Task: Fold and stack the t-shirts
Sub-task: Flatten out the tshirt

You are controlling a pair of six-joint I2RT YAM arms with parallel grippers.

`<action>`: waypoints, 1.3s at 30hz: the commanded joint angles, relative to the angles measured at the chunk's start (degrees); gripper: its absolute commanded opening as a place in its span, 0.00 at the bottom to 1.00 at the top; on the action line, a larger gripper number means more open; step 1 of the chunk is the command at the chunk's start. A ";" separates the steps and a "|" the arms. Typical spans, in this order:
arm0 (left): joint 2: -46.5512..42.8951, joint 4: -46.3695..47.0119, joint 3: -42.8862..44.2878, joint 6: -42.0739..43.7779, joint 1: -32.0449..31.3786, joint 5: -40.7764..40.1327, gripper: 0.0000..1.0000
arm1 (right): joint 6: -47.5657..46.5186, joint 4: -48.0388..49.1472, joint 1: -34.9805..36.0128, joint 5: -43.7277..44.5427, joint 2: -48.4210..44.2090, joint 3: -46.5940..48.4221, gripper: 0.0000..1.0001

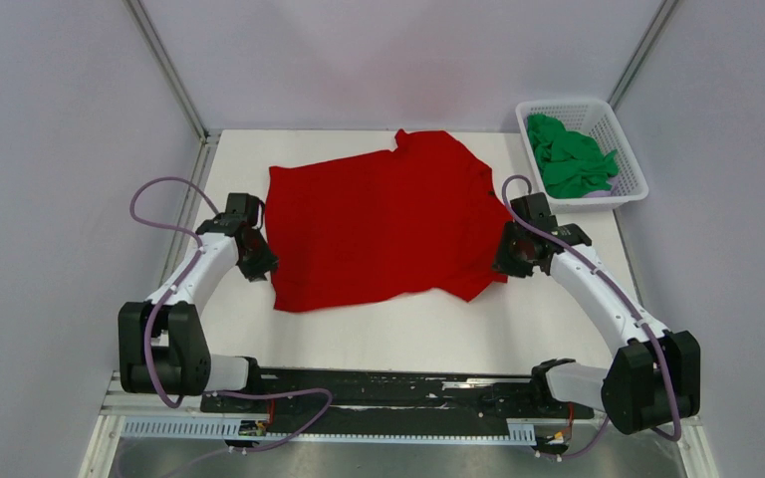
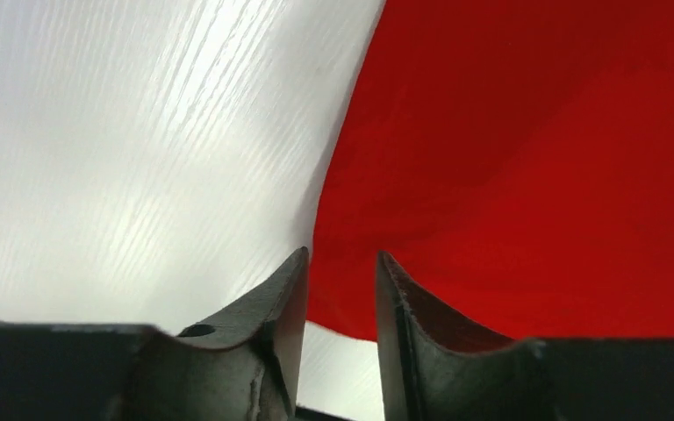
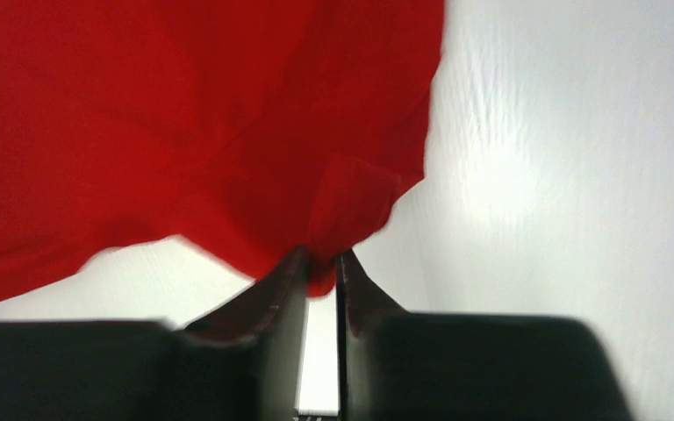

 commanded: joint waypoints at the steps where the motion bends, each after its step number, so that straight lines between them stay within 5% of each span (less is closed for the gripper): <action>1: -6.40 -9.67 2.21 -5.57 0.59 -3.01 0.49 | 3.26 -6.55 1.76 -13.30 -0.43 0.45 0.53; 2: -7.73 -10.68 3.55 -5.65 0.59 -4.52 0.81 | 2.30 -6.94 1.72 -13.24 -0.58 1.76 0.74; 3: -8.31 -11.92 4.47 -5.58 0.59 -5.35 0.90 | 1.50 -7.28 1.74 -12.07 -0.55 3.58 0.96; 4: -9.08 -12.11 6.42 -4.80 0.62 -6.05 0.97 | 0.60 -7.38 1.66 -10.85 -0.22 6.05 0.99; 8: -8.51 -5.73 9.49 -1.37 0.60 -0.08 1.00 | -2.09 -0.72 1.47 -6.76 3.94 13.23 1.00; 13: 0.07 14.19 8.25 -2.46 0.45 14.54 1.00 | -3.31 16.44 -0.04 -10.10 17.36 16.35 1.00; 18: 13.18 23.61 10.49 -3.74 -0.14 20.50 1.00 | -5.91 17.14 -0.16 -3.67 33.92 27.69 1.00; 22: 19.64 25.03 11.49 -3.23 -0.24 19.47 1.00 | -5.49 17.34 -0.12 -1.21 38.32 25.38 1.00; 33: 19.31 18.28 2.15 -2.97 -0.22 17.20 1.00 | 4.38 6.78 4.50 -9.99 18.68 -5.48 1.00; 39: 12.12 4.45 -1.22 1.67 -0.23 14.47 1.00 | 4.52 1.58 7.71 -12.50 9.14 -5.32 1.00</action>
